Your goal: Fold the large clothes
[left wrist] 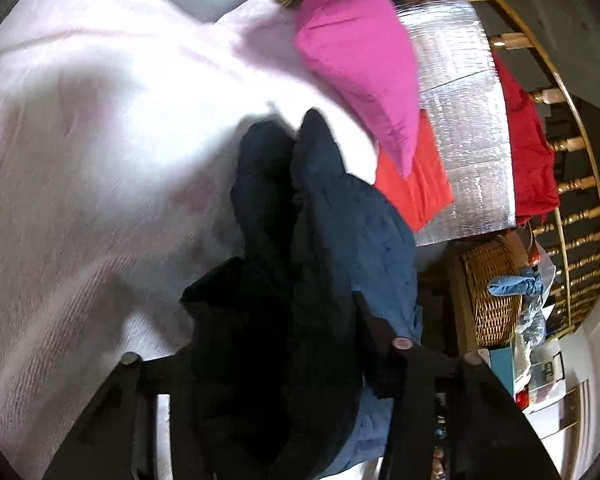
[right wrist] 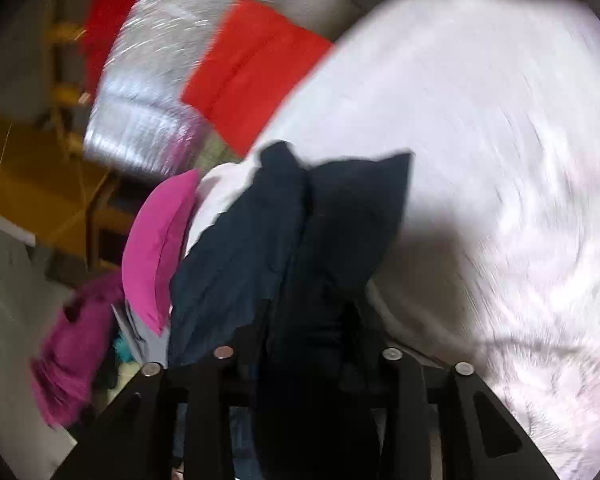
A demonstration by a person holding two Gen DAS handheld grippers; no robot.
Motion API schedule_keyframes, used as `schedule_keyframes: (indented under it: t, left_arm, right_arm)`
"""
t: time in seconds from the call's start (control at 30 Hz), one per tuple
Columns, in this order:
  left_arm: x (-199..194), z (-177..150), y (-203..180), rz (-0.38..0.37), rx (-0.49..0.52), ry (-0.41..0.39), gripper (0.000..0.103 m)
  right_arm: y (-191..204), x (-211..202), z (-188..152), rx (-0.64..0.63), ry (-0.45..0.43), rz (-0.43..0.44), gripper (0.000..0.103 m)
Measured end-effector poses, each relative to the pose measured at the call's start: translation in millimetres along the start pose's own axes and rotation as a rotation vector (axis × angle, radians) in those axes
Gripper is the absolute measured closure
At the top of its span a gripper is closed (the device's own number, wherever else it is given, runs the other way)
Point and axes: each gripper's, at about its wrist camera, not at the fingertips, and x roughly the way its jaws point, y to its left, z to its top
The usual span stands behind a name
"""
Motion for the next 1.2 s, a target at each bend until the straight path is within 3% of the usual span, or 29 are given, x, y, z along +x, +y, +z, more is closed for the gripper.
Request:
schedule_keyframes:
  t: [0.07,0.17,0.2,0.27,0.3,0.33,0.37,0.43,0.53,0.7,0.83,1.03,1.2]
  left_arm:
    - [-0.6,-0.1,-5.0,0.018,0.027,-0.022,0.058]
    - [9.5,1.5,4.4,0.062,-0.029,0.011,0.052]
    - [13.1,2.2,7.7,0.078,-0.047,0.027,0.043]
    - [16.6,3.5,11.2,0.093,-0.075,0.05,0.038]
    - [15.8,4.0,11.5,0.087,-0.082,0.054,0.038]
    - [13.3,4.7,10.5,0.079,-0.084,0.054,0.038]
    - [11.4,4.6,9.0,0.075,-0.086,0.053,0.037]
    - [4.3,3.4,8.2,0.058,-0.104,0.057,0.031]
    - [-9.5,-0.4,7.5,0.049,-0.115,0.048,0.029]
    - [-37.4,-21.3,6.6,0.063,-0.114,0.016,0.023]
    - [-45.0,-46.3,9.2,0.052,-0.118,0.013,0.02]
    - [-0.9,-58.3,7.8,0.042,-0.164,0.134,0.02]
    - [18.7,-44.6,6.2,0.042,-0.187,0.067,0.02]
  right_arm:
    - [5.3,2.0,-4.2,-0.045,-0.02,-0.051,0.068]
    - [-12.2,23.7,-9.4,-0.02,0.06,-0.145,0.066]
    - [-21.1,25.3,-11.4,0.018,0.075,-0.148,0.063]
    - [-28.2,16.3,-13.5,0.093,0.064,-0.092,0.06]
    - [-30.6,11.6,-14.3,0.116,0.061,-0.082,0.054]
    - [-32.1,4.0,-17.3,0.145,0.054,-0.068,0.039]
    - [-32.3,-4.7,-21.1,0.158,0.037,-0.048,0.03]
    - [-30.6,-23.0,-30.2,0.145,0.008,-0.038,0.03]
    - [-37.4,-47.4,-50.1,0.156,0.009,-0.033,0.029]
    - [-41.2,-65.1,-84.7,0.218,0.032,0.071,0.024]
    - [-28.8,-36.4,-107.2,0.234,0.094,0.107,0.024]
    - [-23.4,3.8,-106.7,0.257,0.1,0.103,0.024]
    - [-18.3,23.7,-89.5,0.255,0.037,0.087,0.024]
